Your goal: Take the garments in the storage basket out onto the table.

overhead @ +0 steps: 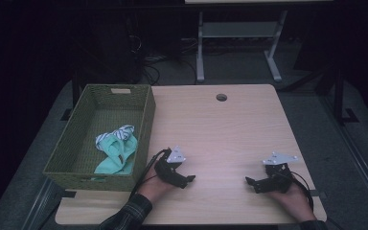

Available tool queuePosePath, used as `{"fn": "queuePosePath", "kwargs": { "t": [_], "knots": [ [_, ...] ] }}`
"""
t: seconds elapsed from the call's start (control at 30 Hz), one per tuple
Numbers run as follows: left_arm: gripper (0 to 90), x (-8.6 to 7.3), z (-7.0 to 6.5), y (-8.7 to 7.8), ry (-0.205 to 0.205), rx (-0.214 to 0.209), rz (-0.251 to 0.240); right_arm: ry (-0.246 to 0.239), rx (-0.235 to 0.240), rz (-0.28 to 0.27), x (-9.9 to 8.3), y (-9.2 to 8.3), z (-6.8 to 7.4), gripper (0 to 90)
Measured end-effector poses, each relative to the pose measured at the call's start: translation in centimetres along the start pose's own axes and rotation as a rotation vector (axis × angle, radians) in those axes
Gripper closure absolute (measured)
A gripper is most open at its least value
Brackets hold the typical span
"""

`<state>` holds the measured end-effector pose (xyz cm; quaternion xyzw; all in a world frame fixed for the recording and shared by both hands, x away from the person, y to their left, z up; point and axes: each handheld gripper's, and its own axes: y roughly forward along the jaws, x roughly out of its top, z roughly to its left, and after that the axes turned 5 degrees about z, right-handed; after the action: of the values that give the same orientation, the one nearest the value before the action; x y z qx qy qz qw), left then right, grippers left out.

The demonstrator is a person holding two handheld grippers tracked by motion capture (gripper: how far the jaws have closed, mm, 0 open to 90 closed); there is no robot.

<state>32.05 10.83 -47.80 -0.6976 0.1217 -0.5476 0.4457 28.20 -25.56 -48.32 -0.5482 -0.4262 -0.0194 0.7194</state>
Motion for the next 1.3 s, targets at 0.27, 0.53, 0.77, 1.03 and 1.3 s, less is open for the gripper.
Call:
{"fn": "queuePosePath", "kwargs": {
  "t": [0.27,0.53,0.77,1.03,1.3],
  "knots": [
    [13.1,0.5,0.1,0.0,0.002,-0.001,0.041,-0.003,0.002,-0.001,0.0,0.0,0.0,0.5],
    [13.4,0.8,0.5,-0.2,-0.02,0.013,0.076,-0.002,0.002,-0.001,0.0,0.0,0.0,0.5],
    [13.4,0.9,0.5,-0.3,-0.029,0.005,0.089,-0.002,0.006,0.0,0.1,0.1,0.0,0.5],
    [13.4,1.4,0.3,-0.7,-0.034,0.015,0.087,-0.003,0.006,0.0,0.1,0.1,0.0,0.5],
    [13.4,1.5,0.8,-0.9,-0.045,0.017,0.096,-0.003,0.002,-0.001,0.0,0.0,0.0,0.5]
  ]
}}
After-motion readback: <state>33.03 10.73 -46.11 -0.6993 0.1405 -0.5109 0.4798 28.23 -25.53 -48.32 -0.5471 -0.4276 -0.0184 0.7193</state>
